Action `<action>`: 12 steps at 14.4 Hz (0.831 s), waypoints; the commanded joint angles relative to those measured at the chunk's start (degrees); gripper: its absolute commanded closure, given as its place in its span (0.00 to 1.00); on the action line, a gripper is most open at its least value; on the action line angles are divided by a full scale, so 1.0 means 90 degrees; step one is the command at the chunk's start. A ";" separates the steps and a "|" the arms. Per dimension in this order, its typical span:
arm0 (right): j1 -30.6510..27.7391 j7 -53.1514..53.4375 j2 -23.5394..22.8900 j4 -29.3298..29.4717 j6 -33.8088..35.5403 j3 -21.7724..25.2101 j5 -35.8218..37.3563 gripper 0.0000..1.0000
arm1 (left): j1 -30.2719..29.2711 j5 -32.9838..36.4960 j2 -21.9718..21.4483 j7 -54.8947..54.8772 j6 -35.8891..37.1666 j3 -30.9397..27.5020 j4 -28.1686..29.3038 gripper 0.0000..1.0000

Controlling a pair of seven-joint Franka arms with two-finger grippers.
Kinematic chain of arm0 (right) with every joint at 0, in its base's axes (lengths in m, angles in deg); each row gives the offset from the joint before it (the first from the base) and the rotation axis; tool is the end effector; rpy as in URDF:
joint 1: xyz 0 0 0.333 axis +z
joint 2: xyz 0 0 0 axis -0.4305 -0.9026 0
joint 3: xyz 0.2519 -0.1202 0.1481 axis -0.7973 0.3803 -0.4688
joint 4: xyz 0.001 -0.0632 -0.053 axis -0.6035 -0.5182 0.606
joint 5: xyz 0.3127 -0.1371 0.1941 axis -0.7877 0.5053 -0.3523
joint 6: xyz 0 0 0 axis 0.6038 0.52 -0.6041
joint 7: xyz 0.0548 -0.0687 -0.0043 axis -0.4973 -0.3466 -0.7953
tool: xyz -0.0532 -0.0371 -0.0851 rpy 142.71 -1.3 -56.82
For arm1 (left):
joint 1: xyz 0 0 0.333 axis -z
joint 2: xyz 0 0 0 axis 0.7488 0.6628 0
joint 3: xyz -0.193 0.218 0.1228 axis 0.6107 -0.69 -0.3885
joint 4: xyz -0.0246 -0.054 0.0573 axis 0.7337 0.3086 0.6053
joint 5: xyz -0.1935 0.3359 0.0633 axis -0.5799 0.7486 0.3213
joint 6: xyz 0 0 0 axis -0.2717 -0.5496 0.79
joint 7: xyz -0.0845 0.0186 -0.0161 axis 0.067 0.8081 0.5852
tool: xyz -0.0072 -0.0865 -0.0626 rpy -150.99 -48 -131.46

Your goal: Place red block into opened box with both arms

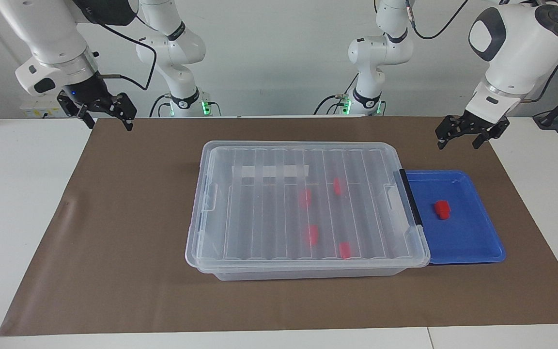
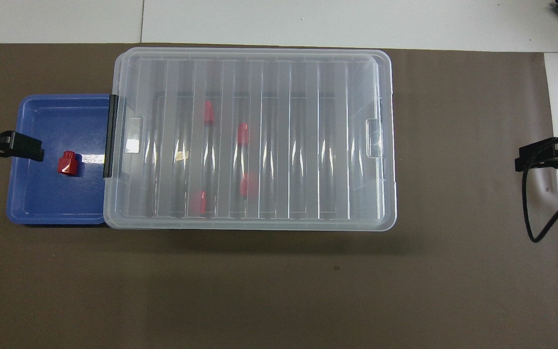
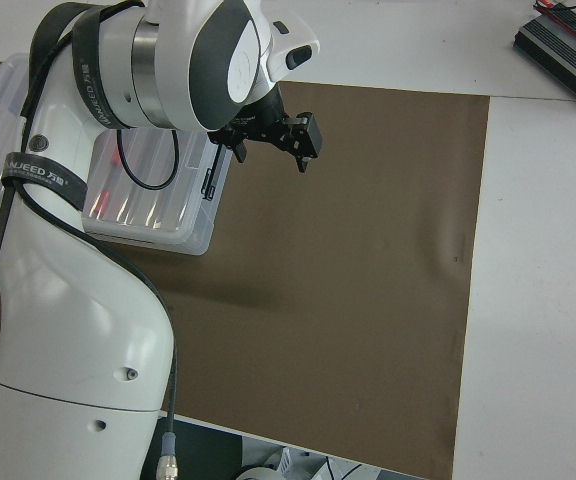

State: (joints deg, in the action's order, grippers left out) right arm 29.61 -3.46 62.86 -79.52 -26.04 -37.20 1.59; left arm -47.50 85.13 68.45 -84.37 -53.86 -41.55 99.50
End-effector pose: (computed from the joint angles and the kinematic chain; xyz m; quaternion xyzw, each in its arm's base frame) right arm 0.5430 -0.0224 0.6321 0.9986 -0.0472 -0.0197 0.0120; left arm 0.5669 -0.0026 0.5852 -0.9987 0.0484 0.0048 0.0122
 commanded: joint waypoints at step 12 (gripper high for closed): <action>0.0821 0.0467 -0.0635 -0.0533 -0.2054 -0.0123 -0.0334 0.00 | 0.0007 0.0118 -0.0098 0.0069 0.0018 -0.0005 0.0043 0.00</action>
State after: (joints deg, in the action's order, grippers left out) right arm 35.77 -0.84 60.08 -83.77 -39.96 -38.16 0.70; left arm -47.49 85.13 68.45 -84.37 -53.86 -41.55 99.50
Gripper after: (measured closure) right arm 0.000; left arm 0.000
